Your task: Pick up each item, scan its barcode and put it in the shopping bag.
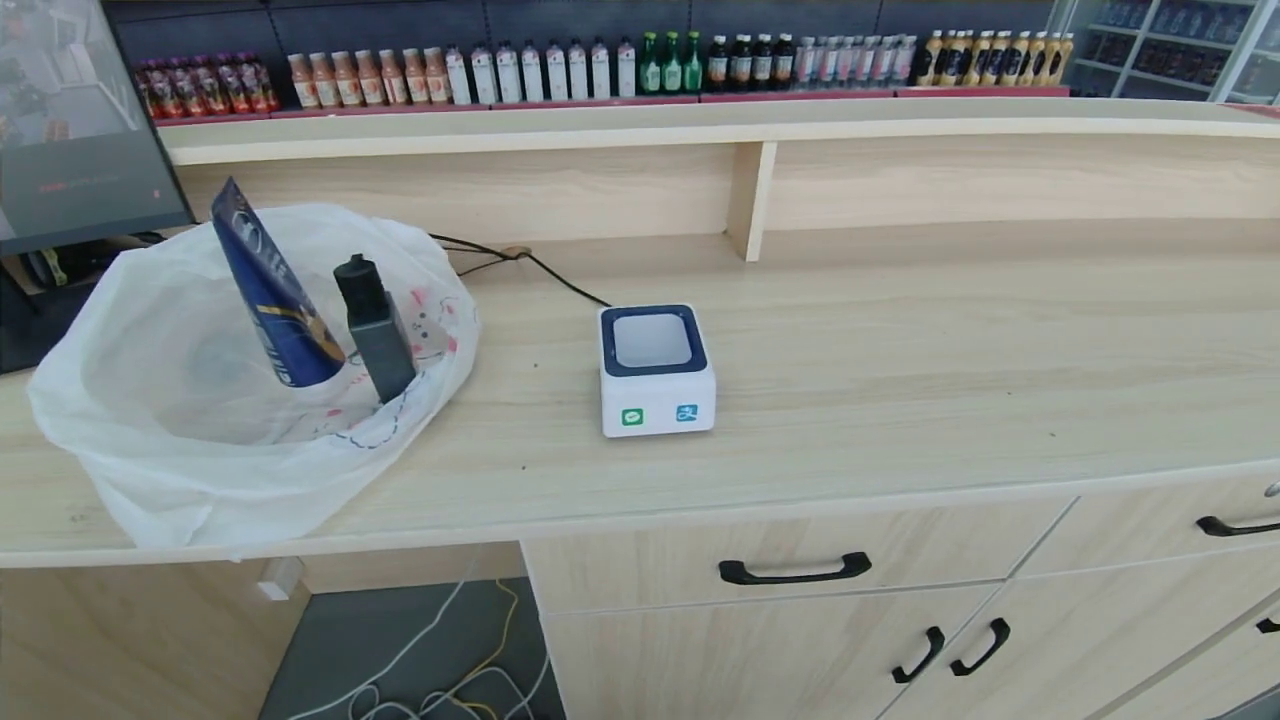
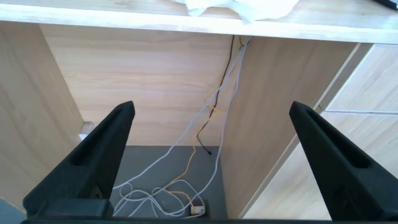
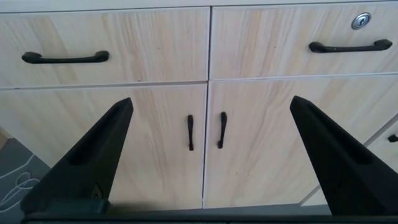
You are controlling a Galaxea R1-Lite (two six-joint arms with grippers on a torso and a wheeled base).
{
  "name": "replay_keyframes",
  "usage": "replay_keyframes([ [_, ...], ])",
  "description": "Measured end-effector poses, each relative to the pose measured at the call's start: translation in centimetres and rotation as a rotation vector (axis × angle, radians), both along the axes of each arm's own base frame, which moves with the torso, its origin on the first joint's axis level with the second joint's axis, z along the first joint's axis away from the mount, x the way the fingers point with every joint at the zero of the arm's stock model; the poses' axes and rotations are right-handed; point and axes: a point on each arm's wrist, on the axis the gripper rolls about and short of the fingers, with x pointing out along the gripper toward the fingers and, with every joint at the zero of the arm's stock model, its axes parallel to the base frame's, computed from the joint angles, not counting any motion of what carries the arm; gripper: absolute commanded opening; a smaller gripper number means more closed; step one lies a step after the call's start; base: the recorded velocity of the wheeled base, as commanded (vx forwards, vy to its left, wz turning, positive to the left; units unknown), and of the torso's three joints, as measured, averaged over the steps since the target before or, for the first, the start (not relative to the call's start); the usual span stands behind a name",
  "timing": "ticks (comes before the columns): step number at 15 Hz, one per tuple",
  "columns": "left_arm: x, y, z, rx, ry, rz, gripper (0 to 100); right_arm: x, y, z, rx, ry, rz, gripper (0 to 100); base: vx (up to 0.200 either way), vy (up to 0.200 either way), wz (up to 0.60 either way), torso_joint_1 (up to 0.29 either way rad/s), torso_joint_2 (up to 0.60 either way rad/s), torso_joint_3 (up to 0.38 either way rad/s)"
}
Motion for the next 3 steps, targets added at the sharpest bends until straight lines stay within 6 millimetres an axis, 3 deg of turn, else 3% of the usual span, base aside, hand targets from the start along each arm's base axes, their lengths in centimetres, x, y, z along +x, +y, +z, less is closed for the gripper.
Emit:
replay_keyframes([
  [3,0.00,0.00,0.00,0.010,0.000,0.000,100,0.00,0.00,0.00,0.003,0.000,0.000,100,0.000,0.000,0.00,0.000,0.00,0.000],
])
